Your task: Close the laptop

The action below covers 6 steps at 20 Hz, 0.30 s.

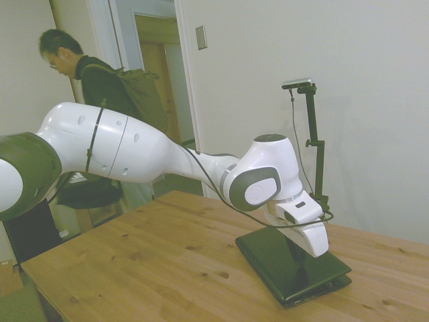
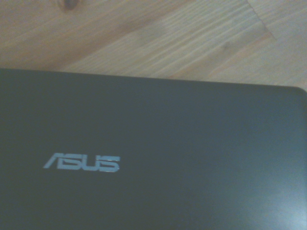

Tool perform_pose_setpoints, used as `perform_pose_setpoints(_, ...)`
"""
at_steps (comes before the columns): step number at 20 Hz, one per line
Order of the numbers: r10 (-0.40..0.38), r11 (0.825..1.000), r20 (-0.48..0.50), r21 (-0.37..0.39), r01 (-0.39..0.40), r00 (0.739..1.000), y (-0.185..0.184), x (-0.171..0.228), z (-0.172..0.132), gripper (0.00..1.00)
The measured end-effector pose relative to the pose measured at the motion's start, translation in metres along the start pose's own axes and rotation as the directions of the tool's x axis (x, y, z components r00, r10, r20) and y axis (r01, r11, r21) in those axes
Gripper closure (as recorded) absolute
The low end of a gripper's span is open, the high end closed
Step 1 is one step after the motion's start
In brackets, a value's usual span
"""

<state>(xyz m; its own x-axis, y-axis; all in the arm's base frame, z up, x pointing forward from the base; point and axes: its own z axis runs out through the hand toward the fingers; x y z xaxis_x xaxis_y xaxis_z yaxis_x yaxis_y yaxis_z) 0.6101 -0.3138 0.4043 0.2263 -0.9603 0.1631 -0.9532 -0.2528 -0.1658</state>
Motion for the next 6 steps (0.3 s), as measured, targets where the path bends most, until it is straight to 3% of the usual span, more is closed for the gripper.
perform_pose_setpoints(5, -0.043, 0.998, 0.012, 0.056, 0.042, 0.999, -0.011, -0.031, -0.064, 1.00)
perform_pose_setpoints(6, -0.062, 0.996, 0.030, 0.065, 0.060, 0.998, -0.012, -0.047, -0.083, 0.00)
